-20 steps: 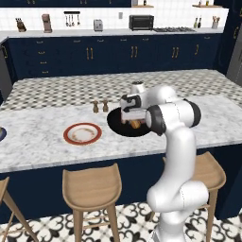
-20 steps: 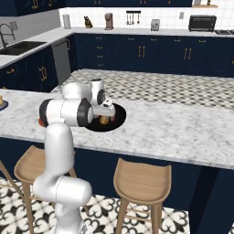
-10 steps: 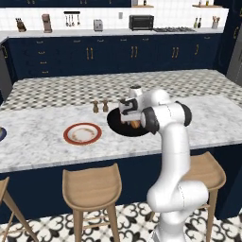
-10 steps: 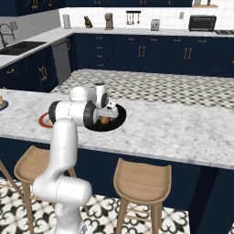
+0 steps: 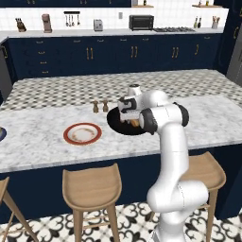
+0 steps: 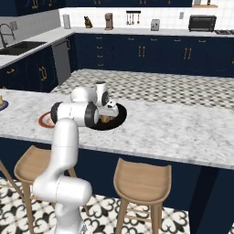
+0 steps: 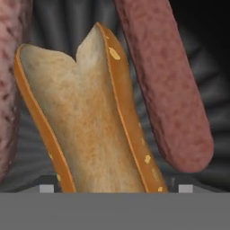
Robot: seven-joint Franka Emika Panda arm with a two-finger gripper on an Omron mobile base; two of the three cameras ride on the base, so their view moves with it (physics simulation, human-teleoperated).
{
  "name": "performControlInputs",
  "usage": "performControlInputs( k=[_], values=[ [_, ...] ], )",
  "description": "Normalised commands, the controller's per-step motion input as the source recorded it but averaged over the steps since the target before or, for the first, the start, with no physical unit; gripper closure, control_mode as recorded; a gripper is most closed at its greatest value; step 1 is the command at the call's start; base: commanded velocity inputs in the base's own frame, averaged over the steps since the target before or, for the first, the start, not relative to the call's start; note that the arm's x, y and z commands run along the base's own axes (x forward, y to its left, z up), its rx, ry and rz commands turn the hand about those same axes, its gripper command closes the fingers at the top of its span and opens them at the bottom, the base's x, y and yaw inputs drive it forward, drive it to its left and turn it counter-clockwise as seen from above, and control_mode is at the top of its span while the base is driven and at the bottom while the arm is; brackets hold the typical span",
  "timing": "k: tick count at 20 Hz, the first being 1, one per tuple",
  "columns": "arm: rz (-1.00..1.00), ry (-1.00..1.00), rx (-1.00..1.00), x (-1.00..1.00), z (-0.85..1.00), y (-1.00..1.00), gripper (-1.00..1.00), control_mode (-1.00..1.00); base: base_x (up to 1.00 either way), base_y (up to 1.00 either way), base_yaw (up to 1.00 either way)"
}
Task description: Place one bun and one sausage from the bowl on each plate.
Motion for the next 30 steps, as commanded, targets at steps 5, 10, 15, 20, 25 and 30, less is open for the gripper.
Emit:
performControlInputs(
  k=[5,10,15,20,25,30],
  values=[
    [0.00,-0.08,0.01,-0.65,0.49,0.00,1.00,-1.00,0.00,0.00,0.00],
    [0.03,-0.04,0.04,-0.99,1.00,0.40,1.00,-1.00,0.00,0.00,0.00],
    [0.11,0.03,0.01,-0.93,0.68,1.00,1.00,-1.00,0.00,0.00,0.00],
    [0.10,0.00,-0.01,-0.76,0.23,1.00,1.00,-1.00,0.00,0.00,0.00],
    [0.00,0.01,0.00,0.02,0.00,1.00,1.00,-1.00,0.00,0.00,0.00],
    [-0.03,0.08,0.01,0.53,-0.15,1.00,1.00,-1.00,0.00,0.00,0.00]
  ],
)
